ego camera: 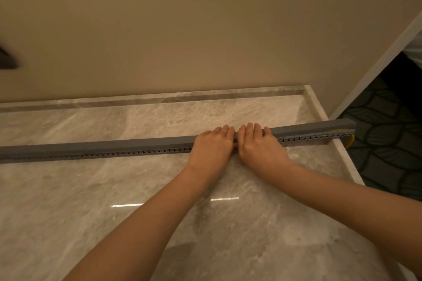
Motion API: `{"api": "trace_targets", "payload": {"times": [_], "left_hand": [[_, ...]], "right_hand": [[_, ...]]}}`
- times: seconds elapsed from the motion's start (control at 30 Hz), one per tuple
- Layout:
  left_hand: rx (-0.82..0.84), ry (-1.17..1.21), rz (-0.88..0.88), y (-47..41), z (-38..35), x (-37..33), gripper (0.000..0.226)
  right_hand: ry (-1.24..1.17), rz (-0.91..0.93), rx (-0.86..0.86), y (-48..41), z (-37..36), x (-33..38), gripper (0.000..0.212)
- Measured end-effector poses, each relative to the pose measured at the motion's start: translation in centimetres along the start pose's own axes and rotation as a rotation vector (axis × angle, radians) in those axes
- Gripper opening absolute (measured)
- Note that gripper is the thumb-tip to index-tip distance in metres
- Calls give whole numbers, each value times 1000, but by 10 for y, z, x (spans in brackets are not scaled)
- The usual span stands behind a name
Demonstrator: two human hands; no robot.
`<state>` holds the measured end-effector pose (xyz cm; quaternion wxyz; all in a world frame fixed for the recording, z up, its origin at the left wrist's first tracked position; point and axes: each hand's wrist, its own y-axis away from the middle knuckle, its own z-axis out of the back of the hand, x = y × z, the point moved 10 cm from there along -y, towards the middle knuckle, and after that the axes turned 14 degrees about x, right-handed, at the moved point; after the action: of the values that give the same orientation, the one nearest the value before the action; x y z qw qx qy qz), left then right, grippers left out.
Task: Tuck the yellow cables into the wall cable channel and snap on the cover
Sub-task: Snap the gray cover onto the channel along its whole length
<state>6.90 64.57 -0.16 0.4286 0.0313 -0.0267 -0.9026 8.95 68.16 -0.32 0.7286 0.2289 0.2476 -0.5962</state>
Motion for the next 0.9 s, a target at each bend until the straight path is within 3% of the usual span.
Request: {"api": "trace_targets", "payload": {"times": [0.17, 0.33, 0.5, 0.67, 0.8, 0.9], "left_hand": [[63, -215, 105, 1, -9, -6, 40], [111, -387, 174, 3, -7, -11, 30], [106, -478, 114, 5, -4, -16, 16], [134, -564, 129, 2, -2, -16, 8], [204, -605, 90, -3, -12, -20, 20], [241, -641, 94, -3, -9, -18, 13]], "right_hand": [[33, 54, -46, 0, 4, 4, 29], [13, 193, -75, -5, 15, -5, 3], [50, 268, -159, -8, 24, -12, 19], [10, 222, -154, -9, 14, -5, 15], [-42, 176, -170, -8, 8, -4, 9], [-77, 203, -176, -10, 9, -5, 10]]}}
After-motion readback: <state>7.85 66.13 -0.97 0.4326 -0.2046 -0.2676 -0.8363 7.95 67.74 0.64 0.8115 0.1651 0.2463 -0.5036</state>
